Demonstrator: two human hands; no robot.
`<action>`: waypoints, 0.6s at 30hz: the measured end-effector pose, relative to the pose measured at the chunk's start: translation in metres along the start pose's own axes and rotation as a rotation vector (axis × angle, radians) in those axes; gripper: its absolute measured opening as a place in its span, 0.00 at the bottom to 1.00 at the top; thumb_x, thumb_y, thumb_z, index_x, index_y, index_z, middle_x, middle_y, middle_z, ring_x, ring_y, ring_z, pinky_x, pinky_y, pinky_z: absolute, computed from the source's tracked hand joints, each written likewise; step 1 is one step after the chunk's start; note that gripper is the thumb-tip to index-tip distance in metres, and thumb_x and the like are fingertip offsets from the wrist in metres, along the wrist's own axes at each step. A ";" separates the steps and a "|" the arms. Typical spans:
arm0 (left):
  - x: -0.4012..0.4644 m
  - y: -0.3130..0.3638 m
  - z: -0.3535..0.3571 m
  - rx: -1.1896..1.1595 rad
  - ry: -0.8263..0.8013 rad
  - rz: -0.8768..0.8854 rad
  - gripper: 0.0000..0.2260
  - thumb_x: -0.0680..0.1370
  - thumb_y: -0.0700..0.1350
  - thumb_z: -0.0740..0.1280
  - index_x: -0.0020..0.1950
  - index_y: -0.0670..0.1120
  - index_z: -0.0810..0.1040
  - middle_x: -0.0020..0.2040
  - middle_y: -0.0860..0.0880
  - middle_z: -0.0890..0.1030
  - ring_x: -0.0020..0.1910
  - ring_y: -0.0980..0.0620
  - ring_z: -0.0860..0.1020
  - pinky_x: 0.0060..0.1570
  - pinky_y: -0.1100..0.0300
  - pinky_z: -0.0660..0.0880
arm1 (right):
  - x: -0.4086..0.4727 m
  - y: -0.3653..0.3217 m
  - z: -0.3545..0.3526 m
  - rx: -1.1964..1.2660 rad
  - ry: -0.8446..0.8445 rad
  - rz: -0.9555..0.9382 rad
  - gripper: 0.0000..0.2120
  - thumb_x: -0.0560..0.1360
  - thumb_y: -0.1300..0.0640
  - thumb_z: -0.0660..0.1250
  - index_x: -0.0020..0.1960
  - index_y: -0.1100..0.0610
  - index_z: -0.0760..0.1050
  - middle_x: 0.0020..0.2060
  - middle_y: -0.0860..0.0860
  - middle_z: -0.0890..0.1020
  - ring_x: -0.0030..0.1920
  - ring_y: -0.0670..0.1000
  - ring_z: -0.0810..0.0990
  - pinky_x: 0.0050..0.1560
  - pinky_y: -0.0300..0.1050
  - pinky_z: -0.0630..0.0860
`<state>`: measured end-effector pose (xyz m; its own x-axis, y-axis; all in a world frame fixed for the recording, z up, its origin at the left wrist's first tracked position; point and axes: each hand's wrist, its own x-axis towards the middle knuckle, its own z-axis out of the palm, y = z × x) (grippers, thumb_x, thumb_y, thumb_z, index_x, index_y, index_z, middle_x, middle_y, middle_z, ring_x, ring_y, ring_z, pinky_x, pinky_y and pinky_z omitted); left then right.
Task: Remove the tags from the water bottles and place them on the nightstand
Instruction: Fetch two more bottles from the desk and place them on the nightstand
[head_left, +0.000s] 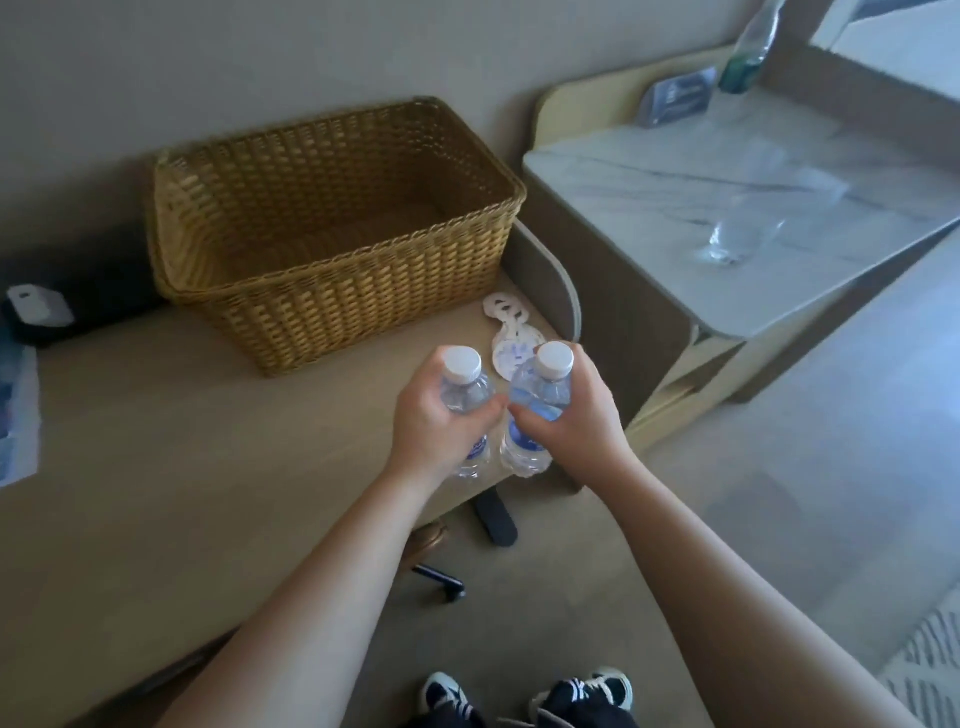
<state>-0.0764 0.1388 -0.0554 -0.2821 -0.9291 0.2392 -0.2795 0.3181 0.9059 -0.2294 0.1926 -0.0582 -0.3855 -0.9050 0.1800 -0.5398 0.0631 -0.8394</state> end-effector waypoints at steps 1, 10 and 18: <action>0.001 0.006 0.014 -0.002 -0.037 0.016 0.18 0.67 0.44 0.78 0.52 0.43 0.77 0.45 0.48 0.81 0.46 0.49 0.80 0.49 0.57 0.76 | -0.004 0.008 -0.014 0.005 0.036 0.029 0.24 0.60 0.46 0.71 0.51 0.36 0.63 0.47 0.40 0.75 0.49 0.41 0.76 0.42 0.30 0.66; -0.007 0.088 0.183 -0.047 -0.452 0.092 0.16 0.69 0.47 0.77 0.53 0.50 0.75 0.45 0.52 0.79 0.46 0.55 0.79 0.47 0.60 0.77 | -0.063 0.098 -0.179 -0.010 0.410 0.251 0.24 0.63 0.53 0.75 0.56 0.50 0.70 0.49 0.50 0.78 0.50 0.49 0.78 0.50 0.42 0.74; -0.044 0.176 0.358 -0.188 -0.714 0.143 0.17 0.68 0.45 0.77 0.53 0.48 0.77 0.45 0.48 0.82 0.44 0.50 0.82 0.50 0.48 0.79 | -0.136 0.160 -0.343 -0.025 0.819 0.375 0.25 0.65 0.58 0.76 0.58 0.54 0.71 0.51 0.53 0.79 0.49 0.47 0.79 0.48 0.27 0.70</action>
<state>-0.4421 0.3031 -0.0313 -0.8484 -0.5126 0.1321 -0.0523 0.3294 0.9427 -0.5198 0.4696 -0.0411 -0.9468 -0.2406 0.2136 -0.2837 0.3115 -0.9069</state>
